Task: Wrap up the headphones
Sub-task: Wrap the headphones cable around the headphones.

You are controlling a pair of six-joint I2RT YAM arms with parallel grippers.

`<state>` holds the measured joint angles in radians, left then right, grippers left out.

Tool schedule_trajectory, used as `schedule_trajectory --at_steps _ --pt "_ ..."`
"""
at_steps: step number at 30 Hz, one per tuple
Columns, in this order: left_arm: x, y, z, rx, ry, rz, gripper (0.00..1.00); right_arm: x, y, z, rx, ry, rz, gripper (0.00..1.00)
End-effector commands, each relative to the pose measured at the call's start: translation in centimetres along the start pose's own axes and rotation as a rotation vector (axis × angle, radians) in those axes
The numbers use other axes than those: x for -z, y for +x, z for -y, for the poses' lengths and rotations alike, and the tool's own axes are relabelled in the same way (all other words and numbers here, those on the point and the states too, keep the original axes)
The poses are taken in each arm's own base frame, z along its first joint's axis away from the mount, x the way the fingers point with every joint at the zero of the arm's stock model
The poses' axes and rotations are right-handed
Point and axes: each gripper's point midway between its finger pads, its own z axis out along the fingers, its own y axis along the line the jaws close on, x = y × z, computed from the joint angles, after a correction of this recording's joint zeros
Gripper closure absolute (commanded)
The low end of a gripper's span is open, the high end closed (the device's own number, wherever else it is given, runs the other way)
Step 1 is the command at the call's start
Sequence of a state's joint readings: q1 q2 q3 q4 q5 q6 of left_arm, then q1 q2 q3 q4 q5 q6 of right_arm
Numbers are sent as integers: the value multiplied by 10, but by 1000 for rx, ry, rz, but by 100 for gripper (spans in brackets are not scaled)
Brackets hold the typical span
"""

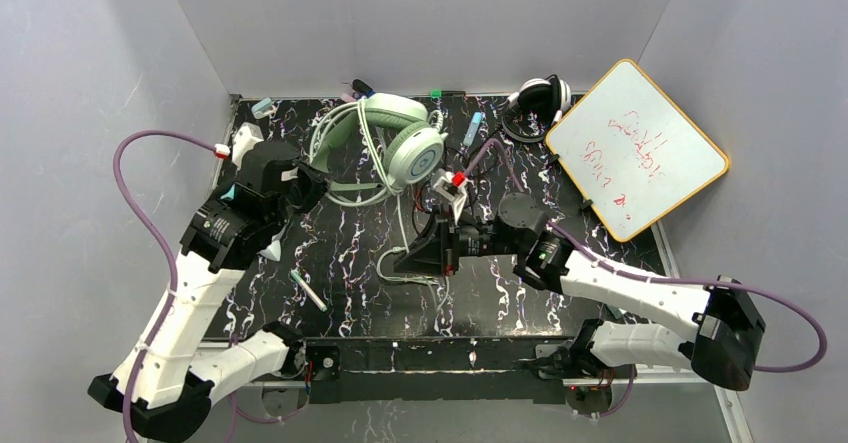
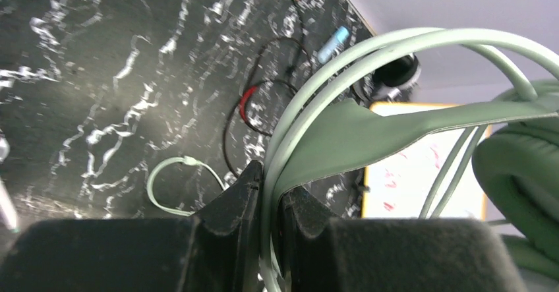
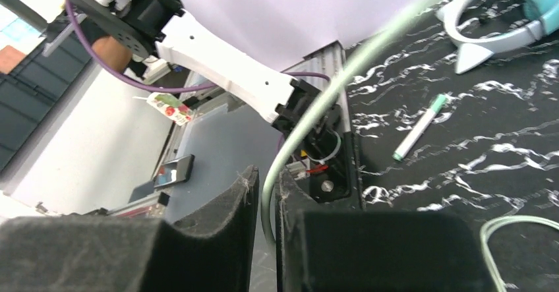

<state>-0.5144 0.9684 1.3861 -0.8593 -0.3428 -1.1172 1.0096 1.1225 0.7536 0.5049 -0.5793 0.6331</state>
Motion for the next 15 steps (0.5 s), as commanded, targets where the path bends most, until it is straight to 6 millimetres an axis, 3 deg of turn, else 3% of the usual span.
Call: schedule_trajectory --at_steps 1,11,15 --pt "-3 -40 -6 14 -24 222 100 -14 -43 -44 46 -126 92 77" --pt "-30 -35 -54 -140 -186 299 100 -30 -96 -49 -28 -113 252 77" --pt "-42 -29 -72 -309 -237 286 100 -38 -112 -49 2 -87 254 75"
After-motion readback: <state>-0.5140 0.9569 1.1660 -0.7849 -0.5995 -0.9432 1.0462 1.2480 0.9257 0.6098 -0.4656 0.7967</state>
